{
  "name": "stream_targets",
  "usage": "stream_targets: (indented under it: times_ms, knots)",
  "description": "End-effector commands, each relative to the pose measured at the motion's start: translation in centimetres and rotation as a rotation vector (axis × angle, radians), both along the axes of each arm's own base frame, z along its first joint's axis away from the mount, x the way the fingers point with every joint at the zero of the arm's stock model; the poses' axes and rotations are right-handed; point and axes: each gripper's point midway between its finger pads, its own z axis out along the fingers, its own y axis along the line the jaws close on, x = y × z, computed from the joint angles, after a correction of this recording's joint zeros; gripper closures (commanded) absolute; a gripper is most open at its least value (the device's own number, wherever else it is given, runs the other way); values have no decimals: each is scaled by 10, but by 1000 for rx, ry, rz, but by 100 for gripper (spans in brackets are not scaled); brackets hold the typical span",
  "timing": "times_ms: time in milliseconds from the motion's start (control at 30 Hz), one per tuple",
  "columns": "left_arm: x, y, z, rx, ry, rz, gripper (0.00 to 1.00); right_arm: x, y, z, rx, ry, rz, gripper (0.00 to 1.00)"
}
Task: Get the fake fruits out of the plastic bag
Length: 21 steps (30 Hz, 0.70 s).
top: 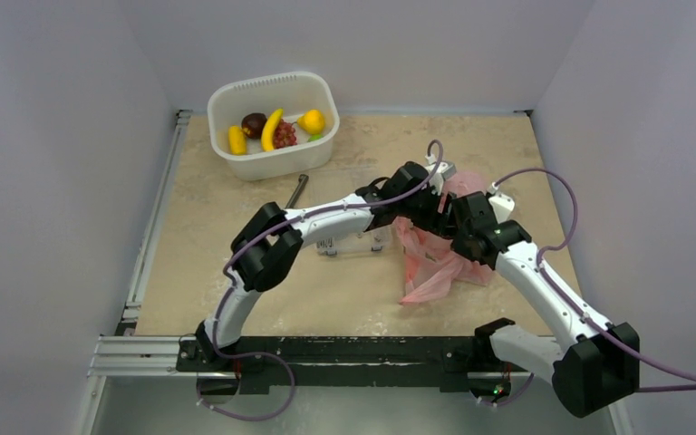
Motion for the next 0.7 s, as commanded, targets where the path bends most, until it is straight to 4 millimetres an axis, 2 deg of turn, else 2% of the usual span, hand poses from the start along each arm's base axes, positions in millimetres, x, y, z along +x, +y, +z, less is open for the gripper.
stream_targets:
  times_ms: [0, 67, 167, 267, 367, 433, 533, 600, 667]
  knots:
    - [-31, 13, 52, -101, 159, -110, 87, 12, -4, 11, -2, -86, -39, 100]
    - [-41, 21, 63, -150, 222, -129, 88, 13, -4, 9, 0, -93, -43, 100]
    - [-55, 38, 66, -155, 241, -163, 90, 13, -7, 7, -10, -104, -49, 100]
    - [-70, 55, 71, -115, 212, -239, 90, 13, -6, 8, -7, -111, -46, 100]
    - [-76, 81, 64, -15, 175, -282, 94, 15, -5, 11, -4, -131, -28, 100]
    - [-64, 107, 54, 87, 130, -218, 100, 16, -6, 14, -8, -143, -18, 100]
    - [-31, 151, 49, 226, 20, -42, 100, 14, -5, 17, 0, -156, -13, 100]
    - [-5, 178, 58, 264, -67, 90, 100, 15, -3, 17, 13, -173, -5, 100]
    - [18, 202, 79, 277, -169, 221, 100, 15, -3, 17, 14, -179, 2, 100]
